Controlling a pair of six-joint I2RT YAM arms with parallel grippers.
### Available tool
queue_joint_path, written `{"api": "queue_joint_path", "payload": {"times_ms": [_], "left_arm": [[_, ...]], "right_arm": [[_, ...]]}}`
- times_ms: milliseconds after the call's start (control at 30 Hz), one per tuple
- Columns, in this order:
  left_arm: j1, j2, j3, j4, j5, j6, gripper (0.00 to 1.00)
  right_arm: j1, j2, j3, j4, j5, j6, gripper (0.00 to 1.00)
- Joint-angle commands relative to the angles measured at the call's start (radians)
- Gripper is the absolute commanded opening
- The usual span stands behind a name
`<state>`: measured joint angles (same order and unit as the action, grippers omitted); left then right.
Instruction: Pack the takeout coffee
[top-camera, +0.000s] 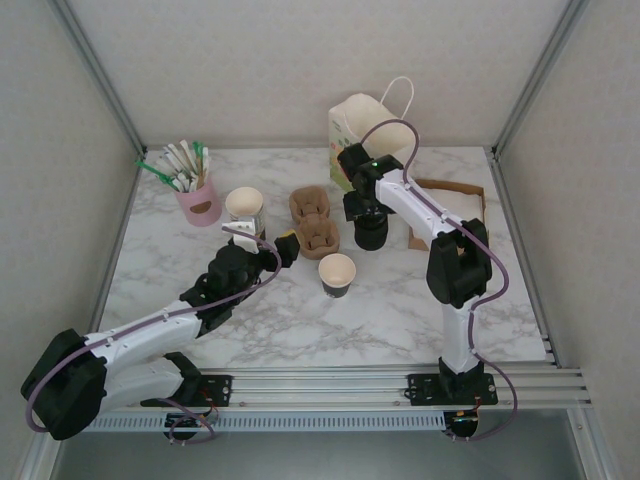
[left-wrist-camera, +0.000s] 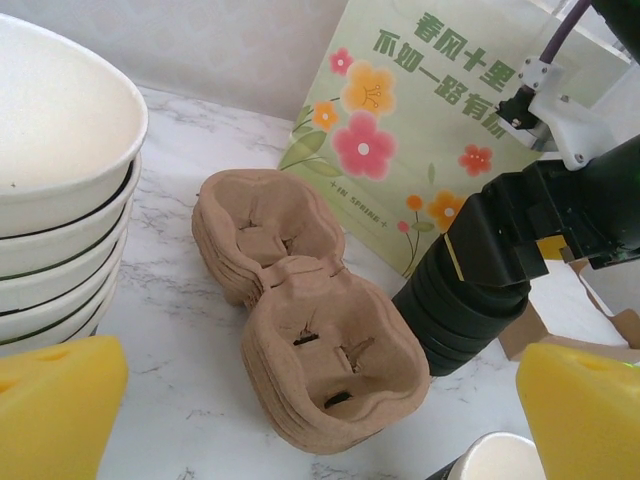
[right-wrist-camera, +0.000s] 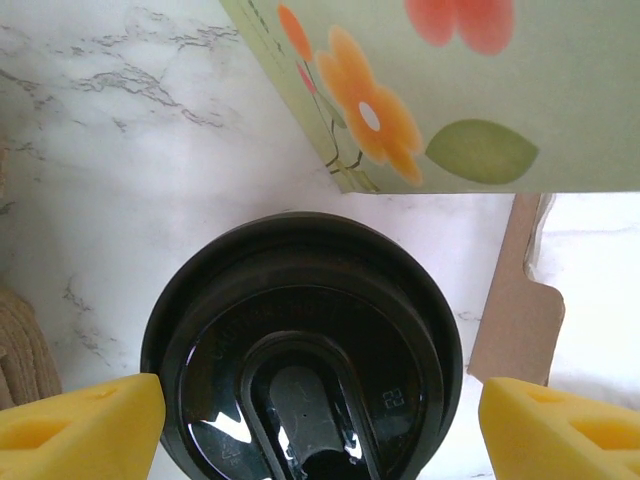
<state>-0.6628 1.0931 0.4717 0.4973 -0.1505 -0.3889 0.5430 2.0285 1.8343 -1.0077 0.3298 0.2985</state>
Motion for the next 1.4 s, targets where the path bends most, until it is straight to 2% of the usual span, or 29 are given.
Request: {"api": "queue_joint_path", "payload": {"times_ms": [0,767,1100,1367], "left_arm": [[0.006,0.005,0.006,0.023,0.015,0.012,1.0],[0.005,0.004,0.012,0.018,0.037,0.016,1.0],[0.005,0.002,0.014,0.014,0.035,0.015,1.0],[0.006,0.001,0.014,0.014,0.035,0.016,1.0]], "right_arm": [[-0.005,0.022,-0.012,0.009,-0.018,-0.006,0.83],[-0.006,0.04,-0.012,0.008,-0.009,-0.001,0.79],[-0.006,0.041,-0.018,0.007,-0.011,0.0,0.81],[-0.006,0.041,-0.021,0.008,-0.014,0.002,0.77]]}}
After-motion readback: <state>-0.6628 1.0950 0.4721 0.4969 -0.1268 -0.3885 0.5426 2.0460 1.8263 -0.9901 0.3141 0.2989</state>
